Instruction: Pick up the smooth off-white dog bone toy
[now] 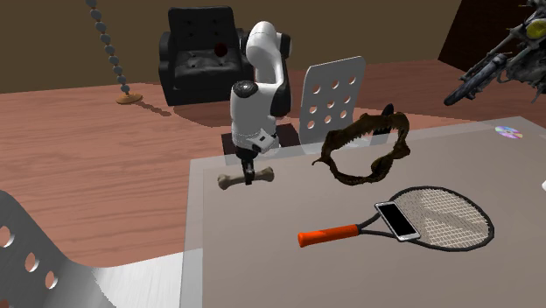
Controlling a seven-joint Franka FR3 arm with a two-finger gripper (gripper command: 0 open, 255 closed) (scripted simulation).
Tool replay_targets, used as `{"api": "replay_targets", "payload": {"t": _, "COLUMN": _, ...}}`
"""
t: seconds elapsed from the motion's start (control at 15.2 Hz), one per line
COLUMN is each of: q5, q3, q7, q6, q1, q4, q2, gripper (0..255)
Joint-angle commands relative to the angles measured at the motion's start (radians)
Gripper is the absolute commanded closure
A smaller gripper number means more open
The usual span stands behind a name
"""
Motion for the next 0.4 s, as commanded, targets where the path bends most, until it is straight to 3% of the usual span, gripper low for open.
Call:
{"api": "replay_targets", "payload": {"t": 0.0, "q5": -0.003, "q3": 0.000, "q7": 0.002, "q6": -0.030, "q1": 0.001, "q4": 0.026, "q2": -0.005, "gripper": 255}}
{"api": "replay_targets", "payload": {"t": 0.33, "q5": -0.006, "q3": -0.001, "q7": 0.002, "q6": -0.071, "q1": 0.001, "q4": 0.062, "q2": -0.010, "gripper": 255}}
